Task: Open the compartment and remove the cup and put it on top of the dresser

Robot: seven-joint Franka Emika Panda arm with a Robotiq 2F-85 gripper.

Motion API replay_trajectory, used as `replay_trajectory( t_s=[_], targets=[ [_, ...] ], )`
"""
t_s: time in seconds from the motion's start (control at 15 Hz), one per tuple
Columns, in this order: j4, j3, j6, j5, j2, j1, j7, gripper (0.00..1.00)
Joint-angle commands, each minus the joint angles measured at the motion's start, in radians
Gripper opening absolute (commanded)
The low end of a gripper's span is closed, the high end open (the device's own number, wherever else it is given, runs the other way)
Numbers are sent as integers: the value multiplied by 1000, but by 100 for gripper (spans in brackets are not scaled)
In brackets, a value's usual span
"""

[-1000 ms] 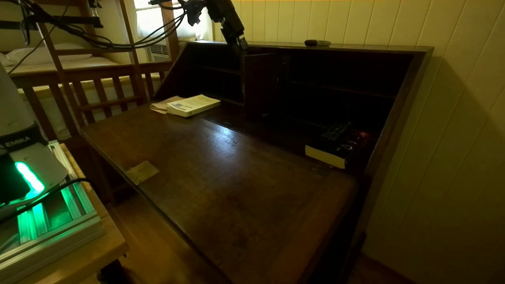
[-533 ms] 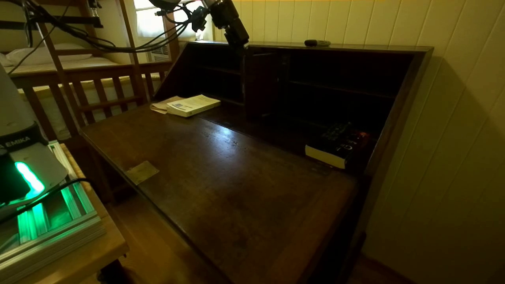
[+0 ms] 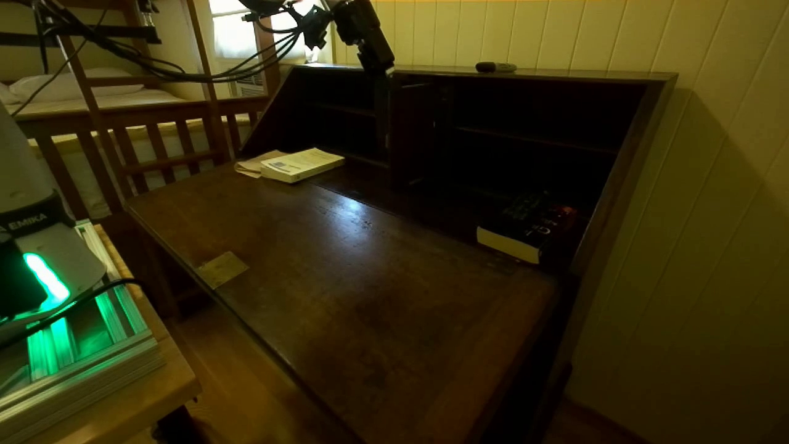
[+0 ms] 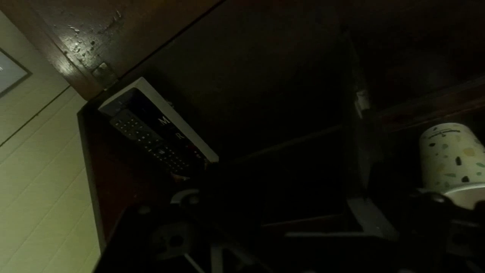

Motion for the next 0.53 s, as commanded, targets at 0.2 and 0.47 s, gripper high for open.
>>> replay_trajectory(
  t_s=[0.2, 0.47],
  targets=[
    [-2, -7, -80, 5, -36, -21, -3, 100],
    [-25, 3, -45, 102, -66, -16, -38, 100]
  ],
)
